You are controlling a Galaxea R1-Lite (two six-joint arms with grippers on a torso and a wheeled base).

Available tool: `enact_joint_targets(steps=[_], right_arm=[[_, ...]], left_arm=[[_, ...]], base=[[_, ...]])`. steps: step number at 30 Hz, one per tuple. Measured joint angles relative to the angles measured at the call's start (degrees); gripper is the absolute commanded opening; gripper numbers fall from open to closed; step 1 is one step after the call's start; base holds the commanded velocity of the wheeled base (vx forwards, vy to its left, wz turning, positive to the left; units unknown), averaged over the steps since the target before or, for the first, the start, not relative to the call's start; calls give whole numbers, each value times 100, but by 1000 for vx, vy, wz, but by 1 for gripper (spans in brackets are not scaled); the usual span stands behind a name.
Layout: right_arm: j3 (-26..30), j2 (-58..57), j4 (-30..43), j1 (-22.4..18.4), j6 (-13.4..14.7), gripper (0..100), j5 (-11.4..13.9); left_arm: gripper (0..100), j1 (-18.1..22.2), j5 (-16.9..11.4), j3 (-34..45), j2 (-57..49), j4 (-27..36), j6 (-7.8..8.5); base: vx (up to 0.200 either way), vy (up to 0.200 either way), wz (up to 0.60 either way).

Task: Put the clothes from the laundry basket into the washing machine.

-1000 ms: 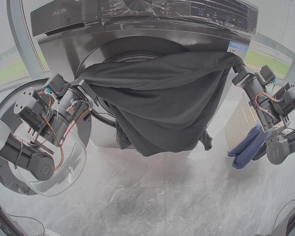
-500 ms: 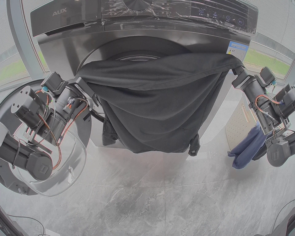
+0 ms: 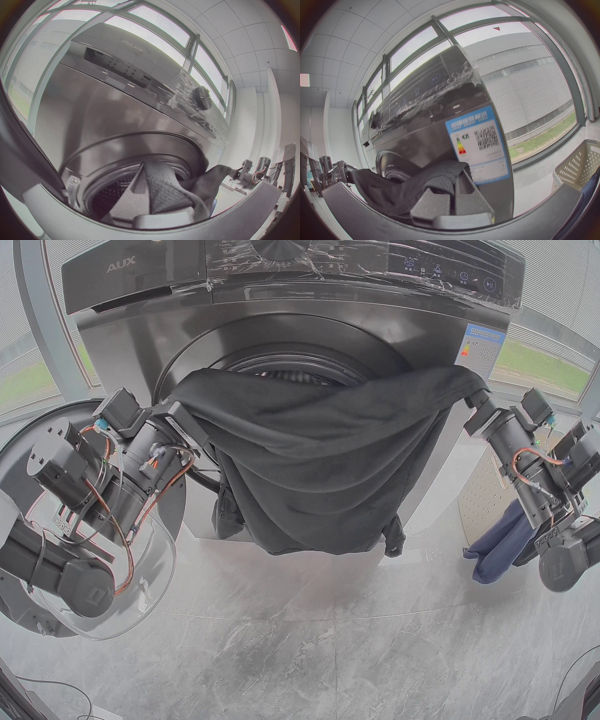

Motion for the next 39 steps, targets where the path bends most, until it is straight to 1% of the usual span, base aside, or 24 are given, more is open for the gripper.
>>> enact_joint_targets(steps=[5, 6, 11, 15, 18, 27, 33, 36, 39], right_arm=[[332, 261, -1, 343, 11, 0, 34], [364, 358, 0, 397, 18, 100, 43], [371, 1089, 7, 697, 33, 100, 89], [188, 1803, 13, 974, 13, 100, 115], [-137, 2332, 38, 1164, -23, 100, 141], [-1499, 3751, 40, 1660, -72, 100, 267], [-2332, 4352, 67, 1740, -96, 100, 274], [-2543, 4537, 71, 1635, -94, 100, 256], [-2569, 4685, 67, 1552, -94, 100, 236]], left_arm=[[0, -396, 15, 35, 17, 0, 9], [0, -461, 17, 38, 22, 2, 11], [0, -653, 11, 35, 37, 0, 17], [0, -714, 0, 5, 28, 0, 20], [0, -747, 0, -20, 16, 0, 22], [0, -811, -52, -30, -121, 0, 22], [0, -883, -66, -20, -210, 0, 30], [0, -912, -73, -17, -282, 0, 30], [0, -920, -73, -17, -341, 5, 33]], base=[[0, 0, 0], [0, 0, 0], [0, 0, 0], [0, 0, 0], [0, 0, 0], [0, 0, 0], [0, 0, 0], [0, 0, 0], [0, 0, 0]])
